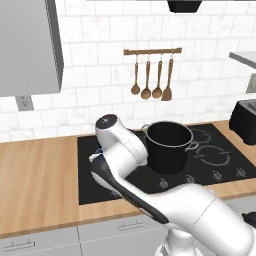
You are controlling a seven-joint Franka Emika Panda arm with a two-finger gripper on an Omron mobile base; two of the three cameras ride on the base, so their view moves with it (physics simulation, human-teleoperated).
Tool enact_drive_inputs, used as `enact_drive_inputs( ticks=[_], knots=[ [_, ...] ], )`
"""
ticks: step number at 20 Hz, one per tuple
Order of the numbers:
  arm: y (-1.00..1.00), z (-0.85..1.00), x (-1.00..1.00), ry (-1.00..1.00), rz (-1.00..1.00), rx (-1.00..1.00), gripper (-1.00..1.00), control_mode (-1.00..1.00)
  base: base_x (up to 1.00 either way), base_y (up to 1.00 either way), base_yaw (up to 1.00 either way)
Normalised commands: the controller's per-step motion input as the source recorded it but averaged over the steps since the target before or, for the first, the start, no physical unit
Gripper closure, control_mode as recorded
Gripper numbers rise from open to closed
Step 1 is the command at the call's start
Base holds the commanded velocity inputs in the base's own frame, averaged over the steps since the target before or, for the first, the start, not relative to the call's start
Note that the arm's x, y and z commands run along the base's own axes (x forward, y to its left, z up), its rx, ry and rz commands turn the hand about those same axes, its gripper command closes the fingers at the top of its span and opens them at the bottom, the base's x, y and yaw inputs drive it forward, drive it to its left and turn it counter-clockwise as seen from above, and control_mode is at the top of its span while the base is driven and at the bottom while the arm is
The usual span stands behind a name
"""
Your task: Pick the kettle from the counter and place it on a stove burner. Then turn the burner on.
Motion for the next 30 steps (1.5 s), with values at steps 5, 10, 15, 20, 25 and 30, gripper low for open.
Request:
enact_drive_inputs(
  ticks=[5, 10, 15, 20, 25, 30],
  knots=[
    [0.0, -0.38, -0.02, 0.25, 0.08, 0.01, -1.0, -1.0, 0.0, 0.0, 0.0],
    [0.0, -0.35, 0.0, 0.09, 0.0, 0.07, -1.0, -1.0, 0.0, 0.0, 0.0],
    [0.0, -0.16, 0.0, -0.02, 0.0, 0.08, -1.0, -1.0, 0.0, 0.0, 0.0],
    [0.0, -0.33, 0.11, -0.07, -0.03, 0.03, -1.0, -1.0, 0.0, 0.0, 0.0],
    [0.0, -0.44, 0.28, -0.01, -0.06, 0.04, -1.0, -1.0, 0.0, 0.0, 0.0],
    [0.0, -0.29, 0.26, 0.02, -0.06, 0.11, -1.0, -1.0, 0.0, 0.0, 0.0]
  ],
)
